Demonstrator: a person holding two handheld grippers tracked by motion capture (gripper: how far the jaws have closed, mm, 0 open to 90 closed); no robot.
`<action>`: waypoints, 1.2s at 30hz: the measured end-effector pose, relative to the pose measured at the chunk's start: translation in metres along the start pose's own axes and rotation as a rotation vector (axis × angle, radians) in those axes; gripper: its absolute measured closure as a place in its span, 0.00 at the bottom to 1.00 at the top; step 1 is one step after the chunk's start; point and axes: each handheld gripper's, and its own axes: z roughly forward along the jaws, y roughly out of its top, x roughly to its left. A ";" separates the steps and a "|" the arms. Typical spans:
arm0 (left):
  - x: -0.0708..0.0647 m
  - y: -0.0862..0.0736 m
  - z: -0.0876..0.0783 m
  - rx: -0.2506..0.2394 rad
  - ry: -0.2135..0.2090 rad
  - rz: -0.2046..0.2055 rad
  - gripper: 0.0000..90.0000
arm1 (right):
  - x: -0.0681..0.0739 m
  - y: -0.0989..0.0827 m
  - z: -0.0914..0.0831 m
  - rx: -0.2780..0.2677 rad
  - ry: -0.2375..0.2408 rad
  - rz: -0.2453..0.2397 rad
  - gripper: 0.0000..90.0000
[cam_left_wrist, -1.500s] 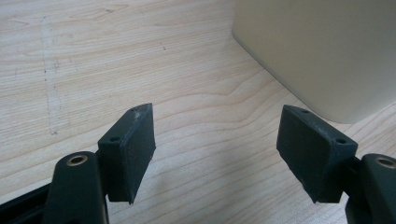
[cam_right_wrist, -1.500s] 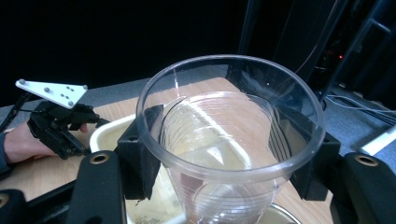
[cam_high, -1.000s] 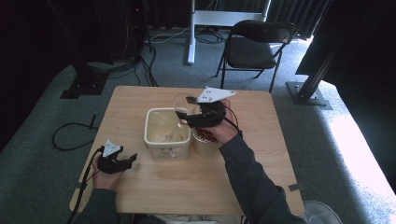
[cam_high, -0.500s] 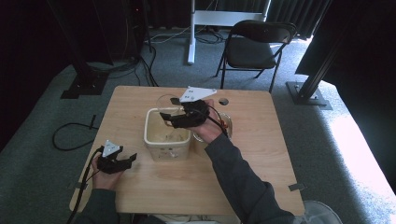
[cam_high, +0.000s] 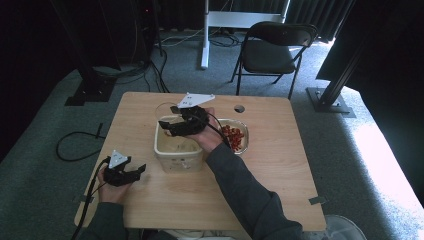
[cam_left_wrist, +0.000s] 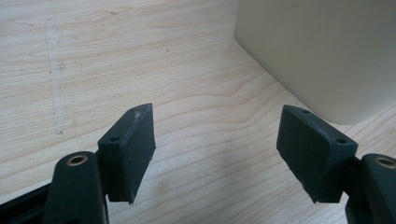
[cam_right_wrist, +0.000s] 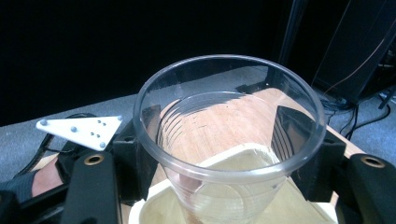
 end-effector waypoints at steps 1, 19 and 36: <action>0.000 0.000 0.000 -0.001 0.000 0.000 0.32 | -0.001 -0.001 0.002 0.003 -0.003 0.011 0.35; 0.000 0.000 0.000 0.000 0.001 0.003 0.32 | -0.013 -0.008 -0.019 -0.002 -0.050 0.106 0.20; 0.000 0.000 0.001 0.006 0.004 -0.001 0.32 | -0.028 -0.061 -0.123 -0.021 -0.281 0.030 0.44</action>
